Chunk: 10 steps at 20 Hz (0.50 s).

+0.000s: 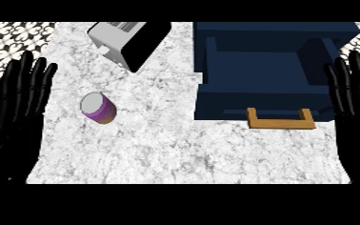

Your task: Pick up the can, place it into the drawer and close the drawer

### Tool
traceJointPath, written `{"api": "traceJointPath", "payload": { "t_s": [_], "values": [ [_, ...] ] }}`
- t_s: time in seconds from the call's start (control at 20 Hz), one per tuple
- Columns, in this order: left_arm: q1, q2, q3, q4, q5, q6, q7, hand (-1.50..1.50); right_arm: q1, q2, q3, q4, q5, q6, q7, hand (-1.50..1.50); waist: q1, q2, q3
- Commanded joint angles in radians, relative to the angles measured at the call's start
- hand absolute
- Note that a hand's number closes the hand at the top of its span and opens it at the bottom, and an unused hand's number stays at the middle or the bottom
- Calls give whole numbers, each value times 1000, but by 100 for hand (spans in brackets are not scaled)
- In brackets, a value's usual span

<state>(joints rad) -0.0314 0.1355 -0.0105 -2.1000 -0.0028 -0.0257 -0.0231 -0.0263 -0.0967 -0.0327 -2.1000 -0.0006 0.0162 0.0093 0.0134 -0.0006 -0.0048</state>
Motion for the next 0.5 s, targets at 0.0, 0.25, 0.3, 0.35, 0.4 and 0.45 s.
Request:
{"api": "traceJointPath", "payload": {
  "t_s": [0.0,0.25,0.3,0.35,0.4,0.45],
  "values": [
    [21,-3,60,29,25,-5,-34,-150,-23,68,106,-8,109,-63,9,-150,-11,0,5],
    [60,-17,169,-27,17,99,54,-150,20,12,-41,48,-60,23,-55,-150,-9,0,5],
    [157,-89,191,107,9,181,159,-150,84,38,-44,76,-8,-55,95,-150,1,13,3],
    [131,-97,187,97,-7,209,209,-150,92,30,-49,93,-12,-52,124,-150,-10,9,5],
    [141,-100,184,100,-15,217,227,-150,70,15,-74,89,-29,-50,137,-150,-10,5,5],
    [140,-82,202,53,3,216,293,-150,62,59,-14,54,18,-97,198,-150,-2,0,4]
  ]
}}
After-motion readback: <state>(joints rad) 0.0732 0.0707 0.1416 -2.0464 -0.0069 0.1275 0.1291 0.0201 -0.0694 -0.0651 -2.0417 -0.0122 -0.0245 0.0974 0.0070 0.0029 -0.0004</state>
